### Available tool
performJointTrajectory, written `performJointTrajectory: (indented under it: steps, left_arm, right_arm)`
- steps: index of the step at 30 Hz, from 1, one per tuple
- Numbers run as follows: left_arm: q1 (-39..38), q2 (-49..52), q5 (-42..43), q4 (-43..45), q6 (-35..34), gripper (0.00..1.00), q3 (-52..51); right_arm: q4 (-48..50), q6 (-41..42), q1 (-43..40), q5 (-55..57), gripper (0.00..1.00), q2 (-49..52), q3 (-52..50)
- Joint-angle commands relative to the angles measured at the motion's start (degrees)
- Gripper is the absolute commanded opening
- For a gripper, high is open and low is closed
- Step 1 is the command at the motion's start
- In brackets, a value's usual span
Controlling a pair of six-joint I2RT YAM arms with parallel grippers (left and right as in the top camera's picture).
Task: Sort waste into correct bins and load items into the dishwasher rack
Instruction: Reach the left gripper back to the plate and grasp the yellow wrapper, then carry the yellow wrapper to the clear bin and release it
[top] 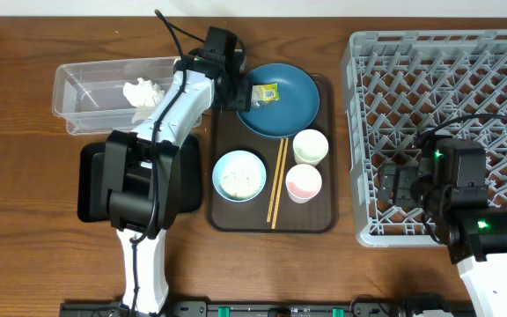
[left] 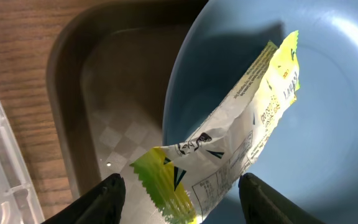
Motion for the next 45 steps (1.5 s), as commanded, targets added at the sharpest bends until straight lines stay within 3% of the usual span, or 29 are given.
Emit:
performJointTrajectory:
  steps: [1, 7, 18, 27, 45]
  left_arm:
    - [-0.20, 0.48, 0.11, 0.55, -0.13, 0.56, -0.39]
    - [-0.20, 0.48, 0.11, 0.74, -0.13, 0.31, -0.39]
    - [-0.20, 0.02, -0.02, -0.37, -0.13, 0.15, -0.39]
    - [-0.20, -3.89, -0.33, -0.90, -0.13, 0.08, -0.39]
    - [0.94, -10.58, -1.53, -3.85, -0.15, 0.06, -0.39]
  right_arm:
    - [-0.09, -0.85, -0.52, 0.00, 0.99, 0.02, 1.18]
    - [-0.09, -0.85, -0.52, 0.00, 0.99, 0.02, 1.18]
    - [-0.09, -0.85, -0.52, 0.00, 0.99, 0.02, 1.18]
    - [-0.09, -0.85, -0.52, 0.00, 0.99, 0.02, 1.18]
    - [-0.07, -0.85, -0.52, 0.02, 0.99, 0.02, 1.18]
